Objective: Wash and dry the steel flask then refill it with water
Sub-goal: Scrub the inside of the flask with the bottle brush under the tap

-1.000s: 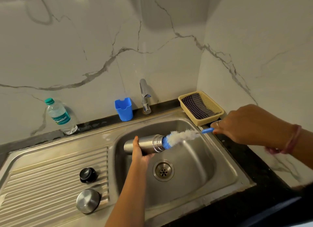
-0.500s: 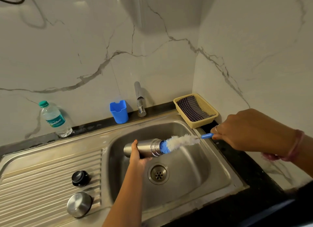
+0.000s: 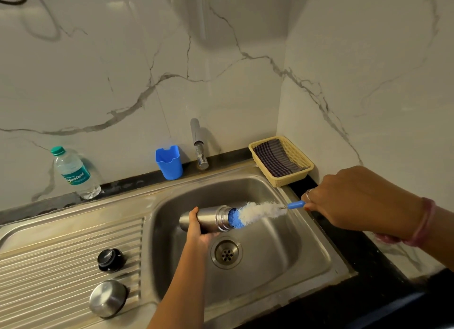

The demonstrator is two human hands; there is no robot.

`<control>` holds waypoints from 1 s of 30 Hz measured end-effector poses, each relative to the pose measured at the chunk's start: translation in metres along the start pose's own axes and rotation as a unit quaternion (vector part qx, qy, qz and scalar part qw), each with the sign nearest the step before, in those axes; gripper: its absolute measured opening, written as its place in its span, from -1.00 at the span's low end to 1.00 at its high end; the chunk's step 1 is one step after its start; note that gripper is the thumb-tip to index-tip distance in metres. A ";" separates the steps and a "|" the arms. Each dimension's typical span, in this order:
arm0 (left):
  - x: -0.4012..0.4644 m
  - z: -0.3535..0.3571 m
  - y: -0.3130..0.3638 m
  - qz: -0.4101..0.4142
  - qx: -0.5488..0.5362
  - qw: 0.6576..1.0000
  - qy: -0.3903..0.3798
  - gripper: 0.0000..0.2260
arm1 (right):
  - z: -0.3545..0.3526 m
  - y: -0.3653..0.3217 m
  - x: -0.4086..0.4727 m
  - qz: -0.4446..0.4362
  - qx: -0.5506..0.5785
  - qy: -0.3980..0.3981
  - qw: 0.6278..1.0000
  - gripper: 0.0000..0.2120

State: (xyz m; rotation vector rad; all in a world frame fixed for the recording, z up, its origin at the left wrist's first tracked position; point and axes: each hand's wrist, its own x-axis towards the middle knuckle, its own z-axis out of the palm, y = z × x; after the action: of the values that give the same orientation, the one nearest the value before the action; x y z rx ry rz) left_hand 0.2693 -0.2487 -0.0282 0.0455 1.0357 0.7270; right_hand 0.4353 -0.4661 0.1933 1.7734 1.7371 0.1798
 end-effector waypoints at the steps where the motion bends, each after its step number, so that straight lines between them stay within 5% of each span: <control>1: 0.001 0.000 -0.001 0.001 -0.002 1.000 -0.001 -0.57 | 0.000 0.003 0.001 0.003 0.013 0.000 1.000 -0.67; 23: 0.014 -0.002 -0.011 0.025 0.002 1.000 -0.016 -0.58 | 0.011 0.006 -0.004 -0.008 0.039 -0.004 0.999 -0.68; 30: 0.018 -0.002 -0.011 0.029 -0.008 0.999 -0.019 -0.54 | 0.015 0.025 0.001 0.007 0.144 -0.034 0.989 -0.67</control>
State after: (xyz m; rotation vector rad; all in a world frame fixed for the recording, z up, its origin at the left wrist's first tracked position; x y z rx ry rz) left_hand 0.2785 -0.2475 -0.0471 0.0749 0.9960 0.7855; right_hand 0.4645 -0.4681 0.1948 1.9699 1.7717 -0.1314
